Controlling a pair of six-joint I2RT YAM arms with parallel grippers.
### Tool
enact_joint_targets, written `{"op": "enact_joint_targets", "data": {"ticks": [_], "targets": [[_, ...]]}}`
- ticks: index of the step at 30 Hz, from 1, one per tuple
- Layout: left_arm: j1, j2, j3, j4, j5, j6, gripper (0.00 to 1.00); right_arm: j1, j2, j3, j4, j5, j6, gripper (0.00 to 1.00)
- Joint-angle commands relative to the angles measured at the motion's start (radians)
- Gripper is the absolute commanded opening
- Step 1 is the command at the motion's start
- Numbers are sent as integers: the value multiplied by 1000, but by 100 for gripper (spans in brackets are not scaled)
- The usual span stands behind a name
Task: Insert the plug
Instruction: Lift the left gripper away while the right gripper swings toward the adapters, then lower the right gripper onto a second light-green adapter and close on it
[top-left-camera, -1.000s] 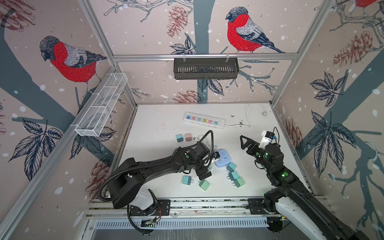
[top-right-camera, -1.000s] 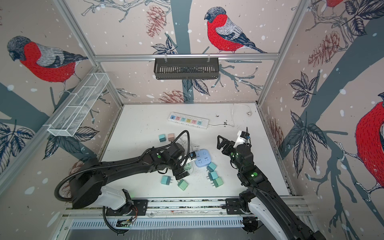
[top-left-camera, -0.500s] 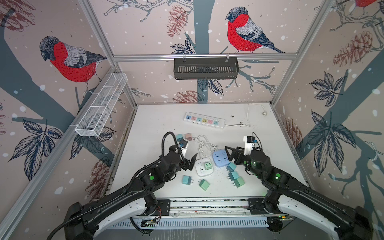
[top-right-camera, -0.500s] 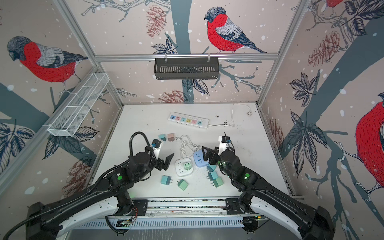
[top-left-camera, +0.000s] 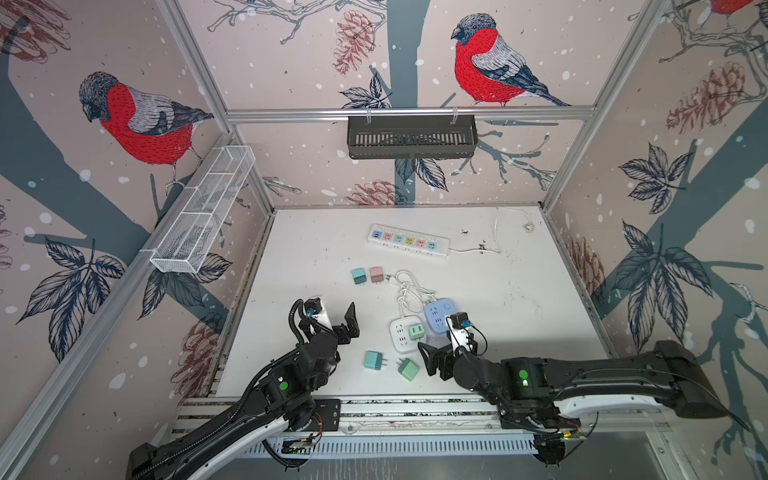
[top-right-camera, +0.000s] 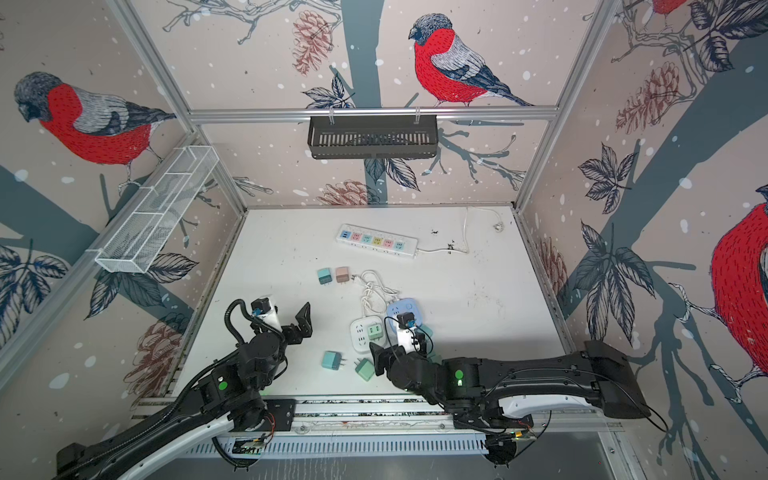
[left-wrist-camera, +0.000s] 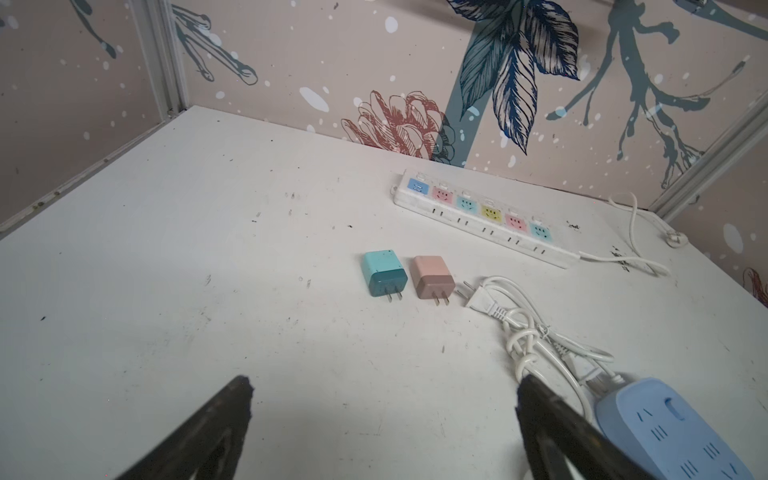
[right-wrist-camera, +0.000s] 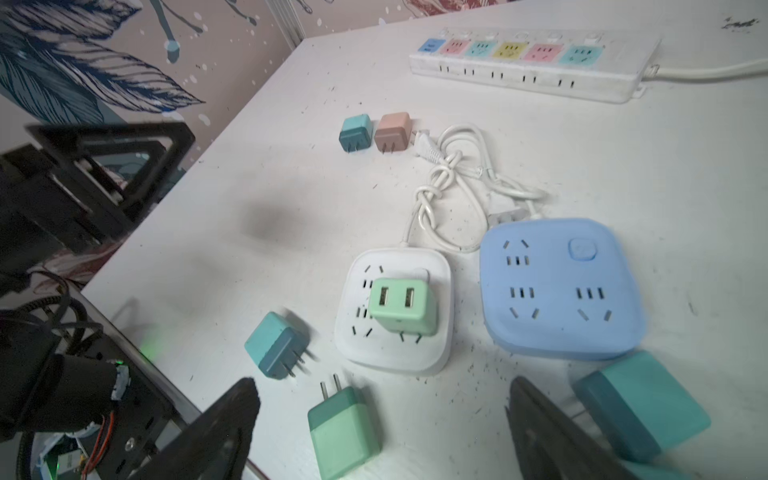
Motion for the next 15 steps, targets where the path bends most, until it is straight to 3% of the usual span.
{"op": "enact_joint_targets", "data": {"ticks": [1, 6, 15], "targets": [[1, -19, -6, -18, -54, -82, 98, 56, 90, 32, -20, 113, 91, 96], [3, -9, -3, -22, -32, -95, 99, 133, 261, 108, -48, 153, 163, 99], [2, 44, 17, -41, -51, -129, 99, 142, 512, 217, -87, 94, 230, 100]]}}
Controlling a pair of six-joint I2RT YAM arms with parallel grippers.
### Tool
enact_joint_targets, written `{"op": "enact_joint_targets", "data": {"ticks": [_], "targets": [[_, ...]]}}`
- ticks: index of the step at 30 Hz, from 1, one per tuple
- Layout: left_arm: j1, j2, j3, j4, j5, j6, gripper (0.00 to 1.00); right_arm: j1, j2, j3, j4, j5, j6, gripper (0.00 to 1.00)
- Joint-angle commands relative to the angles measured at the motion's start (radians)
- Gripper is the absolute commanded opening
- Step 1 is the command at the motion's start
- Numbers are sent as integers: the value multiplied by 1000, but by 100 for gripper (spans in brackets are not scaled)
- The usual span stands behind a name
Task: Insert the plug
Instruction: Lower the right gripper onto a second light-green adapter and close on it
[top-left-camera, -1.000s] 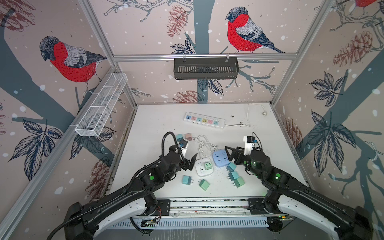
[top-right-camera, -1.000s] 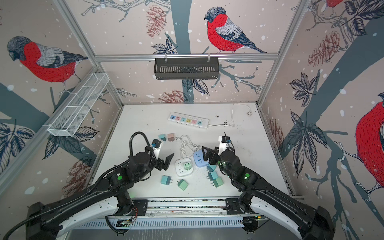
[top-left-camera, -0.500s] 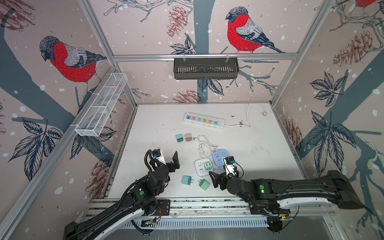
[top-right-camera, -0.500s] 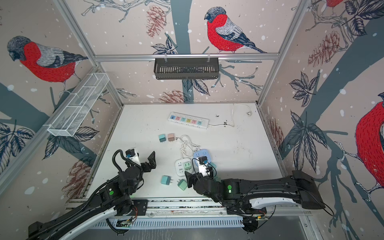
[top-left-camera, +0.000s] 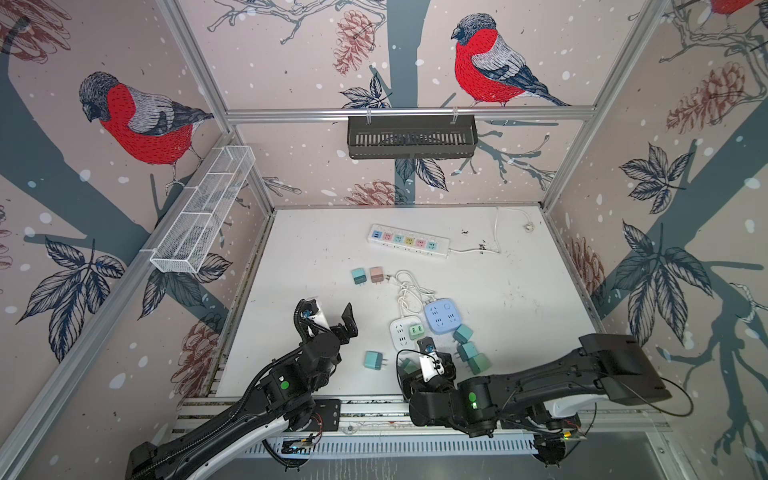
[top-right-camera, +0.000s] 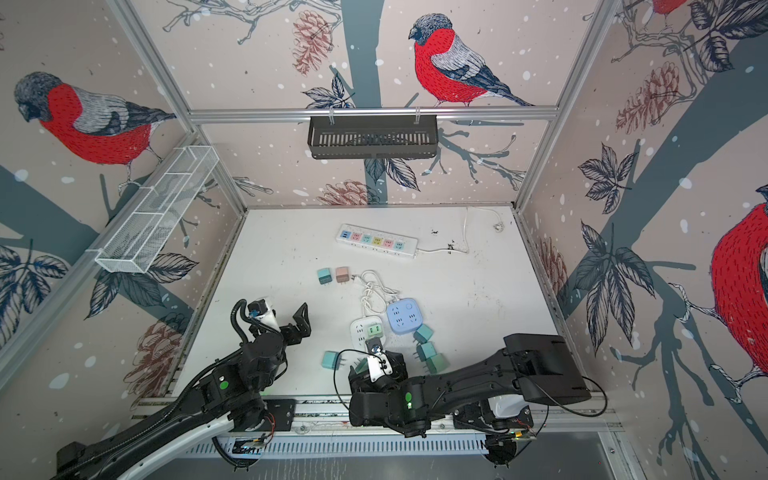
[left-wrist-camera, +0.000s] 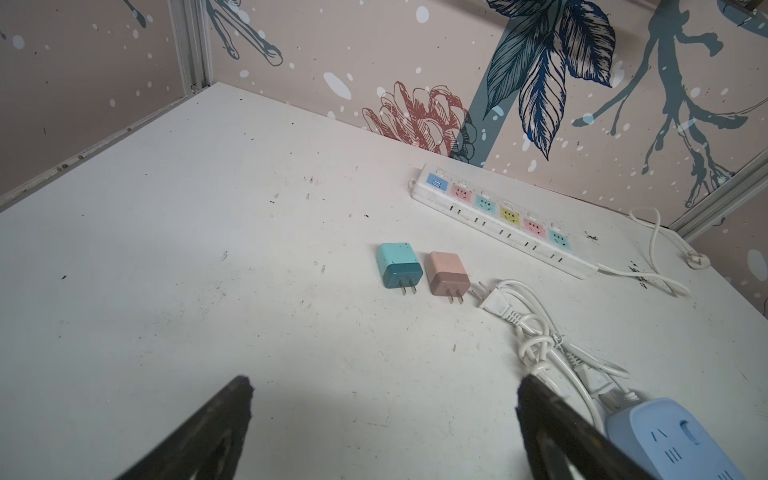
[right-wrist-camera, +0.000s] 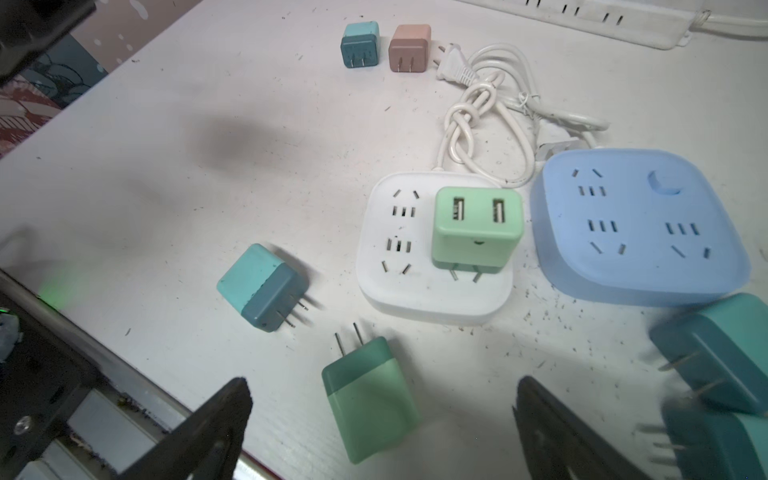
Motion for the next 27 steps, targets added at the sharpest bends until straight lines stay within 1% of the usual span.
{"op": "enact_joint_targets", "data": {"ticks": [1, 10, 18, 23, 27], "targets": [[0, 14, 12, 1, -29, -32, 98, 0, 63, 37, -44, -9, 51, 100], [1, 24, 17, -6, -27, -37, 98, -68, 137, 41, 21, -116, 55, 100], [1, 12, 13, -5, -21, -35, 98, -96, 169, 26, 27, -144, 72, 100], [1, 14, 13, -3, -20, -32, 99, -92, 160, 27, -38, -138, 101, 100], [1, 17, 13, 0, -17, -30, 98, -91, 130, -5, -77, -130, 126, 100]]}}
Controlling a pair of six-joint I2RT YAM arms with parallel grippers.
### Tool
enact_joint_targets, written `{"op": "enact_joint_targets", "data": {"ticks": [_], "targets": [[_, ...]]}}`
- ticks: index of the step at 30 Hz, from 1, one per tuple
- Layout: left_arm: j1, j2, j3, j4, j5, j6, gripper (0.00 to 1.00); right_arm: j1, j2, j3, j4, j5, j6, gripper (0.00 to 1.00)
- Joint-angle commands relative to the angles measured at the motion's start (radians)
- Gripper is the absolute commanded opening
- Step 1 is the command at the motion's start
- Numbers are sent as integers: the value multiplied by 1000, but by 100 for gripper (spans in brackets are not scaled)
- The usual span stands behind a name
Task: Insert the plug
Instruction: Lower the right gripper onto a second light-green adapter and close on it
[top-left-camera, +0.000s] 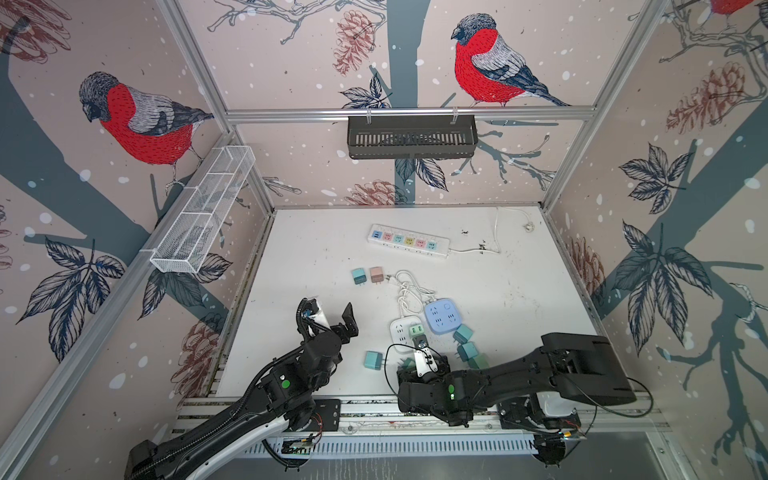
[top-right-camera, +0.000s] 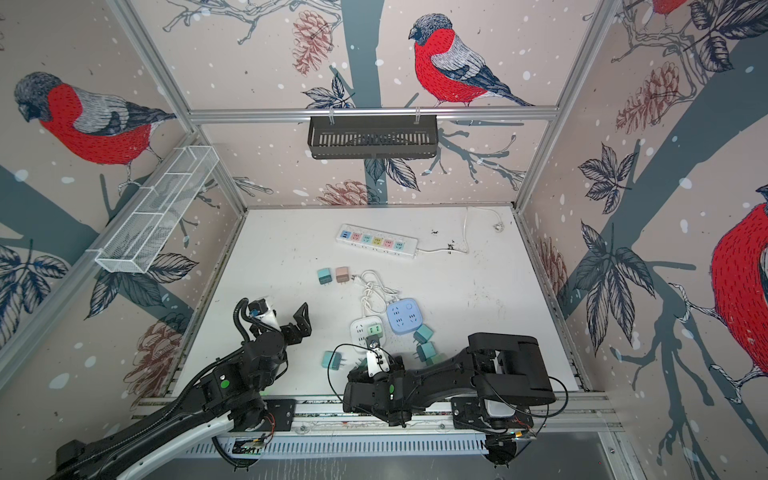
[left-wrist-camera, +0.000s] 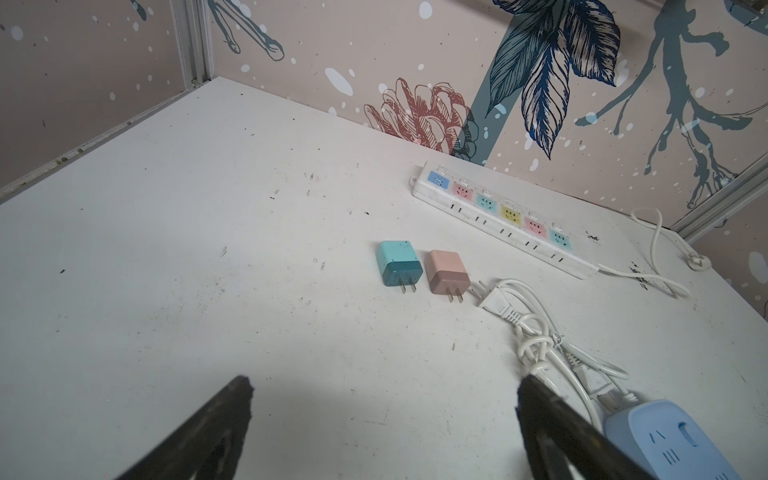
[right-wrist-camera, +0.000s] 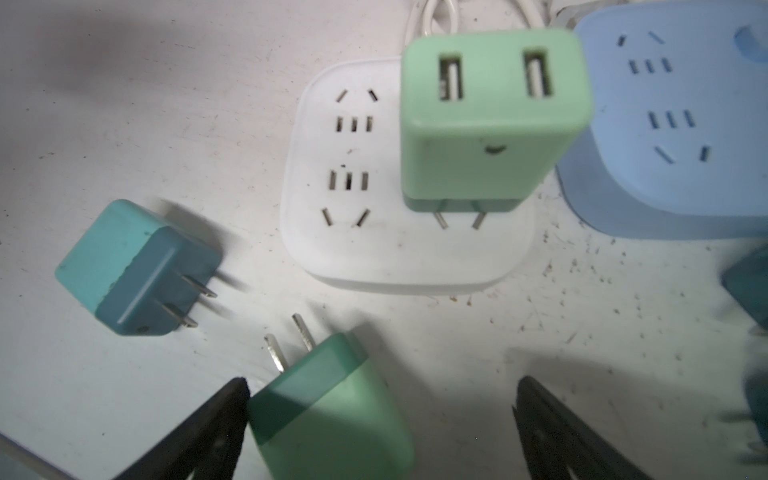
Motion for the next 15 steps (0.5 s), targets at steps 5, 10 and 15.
{"op": "enact_joint_targets", "data": {"ticks": [5, 10, 15], "targets": [[1, 2, 5, 4, -14, -9, 98, 12, -83, -63, -122, 15, 84, 100], [1, 3, 6, 4, -15, -8, 98, 14, -159, -141, -143, -11, 133, 100], [1, 2, 5, 8, -15, -7, 99, -7, -233, -210, -168, -18, 167, 100]]}}
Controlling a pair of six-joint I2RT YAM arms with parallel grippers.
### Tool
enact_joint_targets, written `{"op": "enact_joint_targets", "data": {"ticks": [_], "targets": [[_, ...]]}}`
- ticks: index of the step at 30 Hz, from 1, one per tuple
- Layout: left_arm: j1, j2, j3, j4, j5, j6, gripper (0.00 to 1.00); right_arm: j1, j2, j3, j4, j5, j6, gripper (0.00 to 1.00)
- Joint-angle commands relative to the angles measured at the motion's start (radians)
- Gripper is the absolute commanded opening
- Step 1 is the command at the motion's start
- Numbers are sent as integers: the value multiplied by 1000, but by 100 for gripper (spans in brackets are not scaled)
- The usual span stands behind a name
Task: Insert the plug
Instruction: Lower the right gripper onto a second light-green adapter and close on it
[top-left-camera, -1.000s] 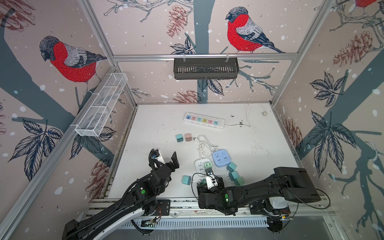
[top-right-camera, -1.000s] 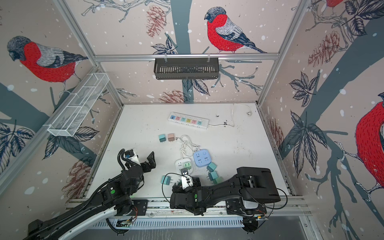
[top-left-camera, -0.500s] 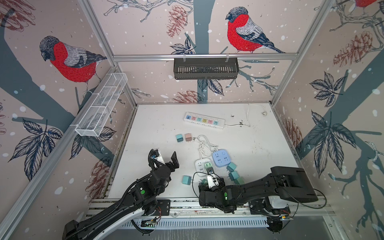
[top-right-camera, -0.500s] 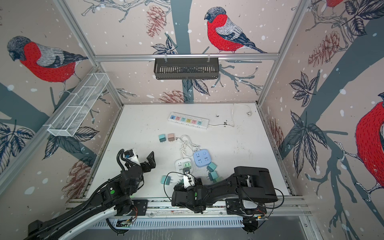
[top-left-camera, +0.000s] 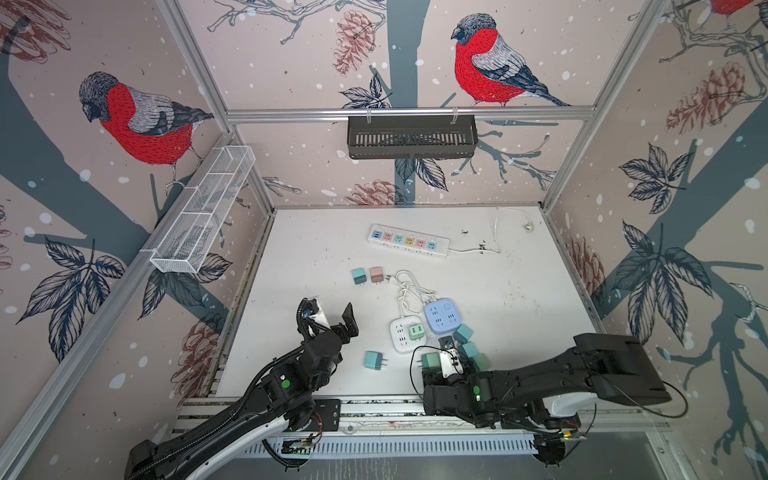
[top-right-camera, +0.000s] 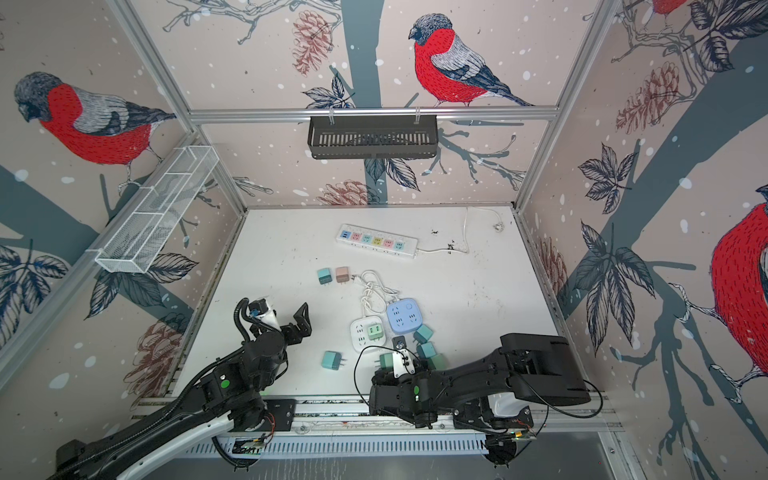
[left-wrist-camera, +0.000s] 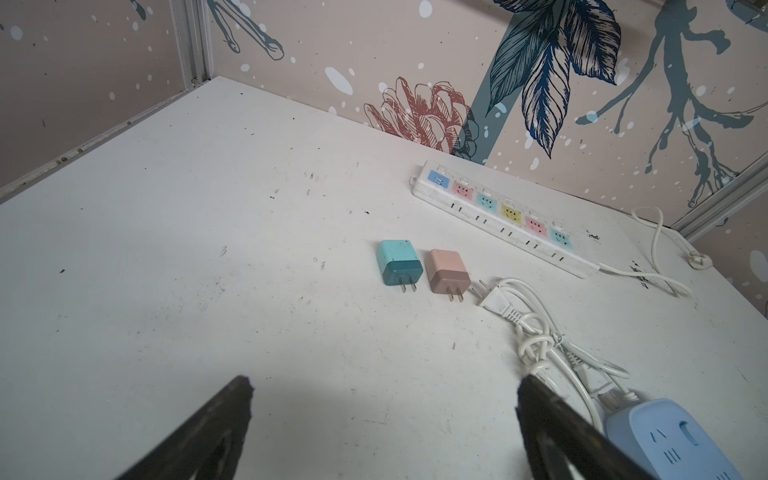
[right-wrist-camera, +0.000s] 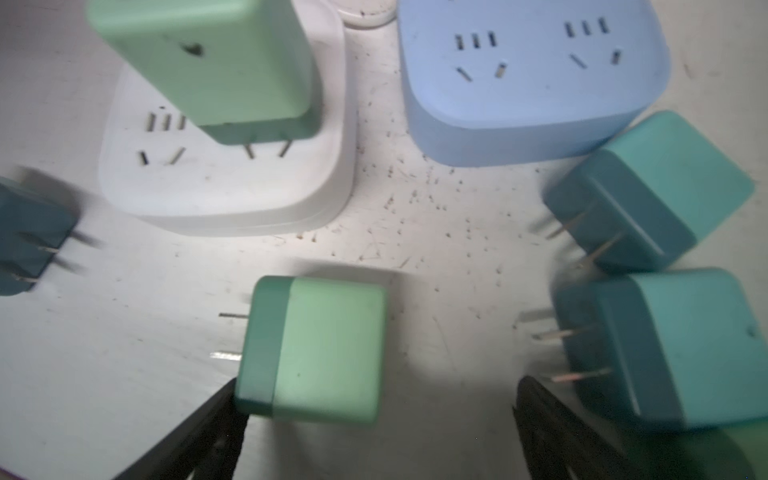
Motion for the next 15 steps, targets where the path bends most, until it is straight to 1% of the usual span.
{"op": "enact_joint_targets", "data": {"ticks": [1, 4, 6, 8, 12, 15], "targets": [[1, 1, 5, 7, -16, -8, 99, -21, -43, -36, -43, -6, 45, 100], [2, 4, 5, 9, -13, -6, 98, -53, -86, -69, -24, -26, 23, 96], [1, 3, 4, 9, -13, -7, 98, -76, -117, -86, -17, -34, 7, 91], [1, 3, 4, 9, -14, -4, 99, -96, -154, -91, -38, -29, 1, 83], [1, 2, 5, 9, -14, -4, 98, -119, -250, -106, -44, -24, -39, 74], [1, 2, 5, 10, -13, -4, 99, -139, -300, -111, -29, -40, -77, 64]]}}
